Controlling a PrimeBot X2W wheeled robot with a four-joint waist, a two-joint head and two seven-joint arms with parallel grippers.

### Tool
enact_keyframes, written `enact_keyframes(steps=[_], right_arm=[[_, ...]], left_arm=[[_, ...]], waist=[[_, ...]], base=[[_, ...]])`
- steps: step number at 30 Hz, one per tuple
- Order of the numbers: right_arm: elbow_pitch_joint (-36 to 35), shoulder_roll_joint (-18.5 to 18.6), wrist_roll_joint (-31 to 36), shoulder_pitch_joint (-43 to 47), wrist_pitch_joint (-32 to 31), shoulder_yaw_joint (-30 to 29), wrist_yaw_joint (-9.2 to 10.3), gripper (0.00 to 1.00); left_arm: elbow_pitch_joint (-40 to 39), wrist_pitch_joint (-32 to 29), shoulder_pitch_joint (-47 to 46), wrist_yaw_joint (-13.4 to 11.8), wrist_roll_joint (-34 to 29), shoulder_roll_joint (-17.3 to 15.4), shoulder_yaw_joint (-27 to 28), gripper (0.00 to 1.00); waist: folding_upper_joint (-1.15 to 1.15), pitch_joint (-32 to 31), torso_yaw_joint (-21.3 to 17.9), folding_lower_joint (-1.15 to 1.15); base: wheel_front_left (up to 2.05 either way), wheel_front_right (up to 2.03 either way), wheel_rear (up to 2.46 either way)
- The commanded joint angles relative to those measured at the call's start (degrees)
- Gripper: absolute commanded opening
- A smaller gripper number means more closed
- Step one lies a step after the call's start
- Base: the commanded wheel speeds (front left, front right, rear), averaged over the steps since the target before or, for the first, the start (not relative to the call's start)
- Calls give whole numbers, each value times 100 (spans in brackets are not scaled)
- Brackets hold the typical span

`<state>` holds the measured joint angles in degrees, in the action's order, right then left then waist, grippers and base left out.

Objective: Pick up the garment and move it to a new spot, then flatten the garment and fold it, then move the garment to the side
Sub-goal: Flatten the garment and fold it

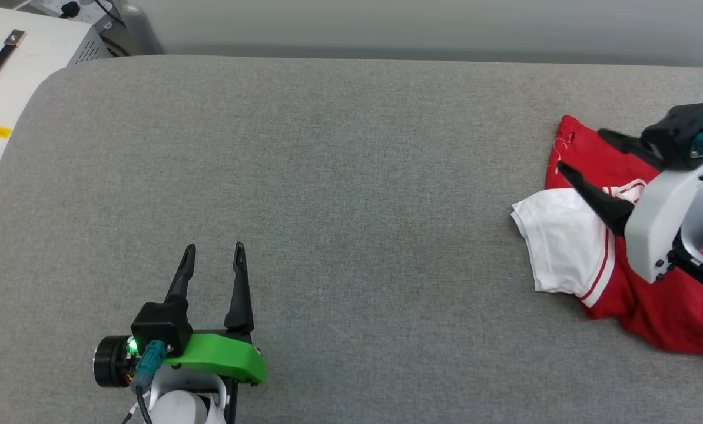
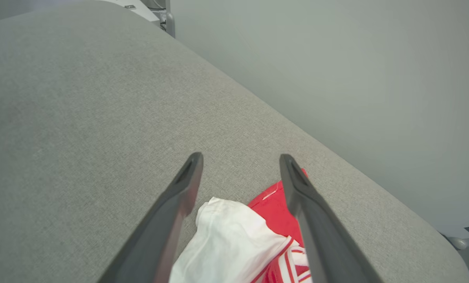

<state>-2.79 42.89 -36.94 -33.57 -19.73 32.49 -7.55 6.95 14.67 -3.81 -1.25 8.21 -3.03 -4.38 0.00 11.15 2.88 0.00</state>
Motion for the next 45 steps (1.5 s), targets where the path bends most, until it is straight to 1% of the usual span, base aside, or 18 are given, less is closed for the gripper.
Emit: enact_keyframes(steps=[1, 4, 6, 8, 11, 15, 20, 23, 24, 25, 26, 27, 32, 37, 42, 45], right_arm=[[-28, 48, -163, -204, -312, 196, 6, 100], [101, 127, -469, -446, -1178, 688, 6, 100], [240, 148, -589, -595, -1581, 938, 6, 100], [436, 141, -676, -732, -1862, 1160, 6, 100], [813, 84, -657, -931, -2073, 1505, 6, 100], [1437, -109, -609, -1159, -2046, 1968, 6, 100], [2282, -451, -645, -1211, -1695, 2443, 6, 100], [2721, -550, -708, -1161, -1547, 2767, 6, 100], [2992, -617, -866, -1127, -1315, 2919, 6, 100], [3049, -627, -914, -1137, -1189, 2957, 6, 49], [3073, -631, -937, -1156, -1045, 2972, 6, 28], [3093, -626, -969, -1179, -857, 2978, 6, 0], [2965, -507, -1166, -1227, -6, 2861, 6, 0], [2599, -364, -1236, -1236, 776, 2560, 6, 0], [2263, -373, -1176, -1319, 1110, 2257, 6, 0], [2164, -513, -1067, -1454, 1213, 2119, 6, 0]], left_arm=[[-24, 33, -109, -27, 2, 15, -8, 100], [-44, 33, -156, -42, 20, 15, -18, 100], [-57, 33, -193, -52, 35, 15, -32, 100], [-66, 33, -235, -62, 53, 15, -50, 100], [-78, 33, -301, -72, 80, 15, -72, 100], [-85, 33, -390, -89, 115, 15, -115, 100], [-84, 33, -469, -97, 136, 15, -118, 100], [-72, 33, -481, -103, 136, 15, -103, 100], [-57, 33, -464, -114, 134, 15, -84, 100], [-51, 33, -449, -115, 131, 15, -70, 100], [-45, 33, -433, -116, 128, 15, -59, 100], [-35, 33, -415, -115, 124, 15, -50, 100], [1, 33, -352, -114, 116, 15, -52, 100], [3, 33, -246, -101, 85, 15, -41, 100], [-2, 33, -207, -87, 63, 15, -55, 100], [-3, 33, -214, -74, 60, 15, -75, 100]], waist=[[0, 69, 25, 0], [0, 166, 44, 0], [0, 238, 64, 0], [0, 311, 89, 0], [0, 423, 124, 0], [0, 556, 187, 0], [0, 659, 254, 0], [0, 662, 271, 0], [0, 632, 258, 0], [0, 610, 242, 0], [0, 587, 225, 0], [0, 555, 207, 0], [0, 348, 147, 0], [0, 168, 81, 0], [0, 102, 66, 0], [0, 107, 98, 0]], base=[[0, 0, 0], [0, 0, 0], [0, 0, 0], [0, 0, 0], [0, 0, 0], [0, 0, 0], [0, 0, 0], [0, 0, 0], [0, 0, 0], [0, 0, 0], [0, 0, 0], [0, 0, 0], [0, 0, 0], [0, 0, 0], [0, 0, 0], [0, 0, 0]])
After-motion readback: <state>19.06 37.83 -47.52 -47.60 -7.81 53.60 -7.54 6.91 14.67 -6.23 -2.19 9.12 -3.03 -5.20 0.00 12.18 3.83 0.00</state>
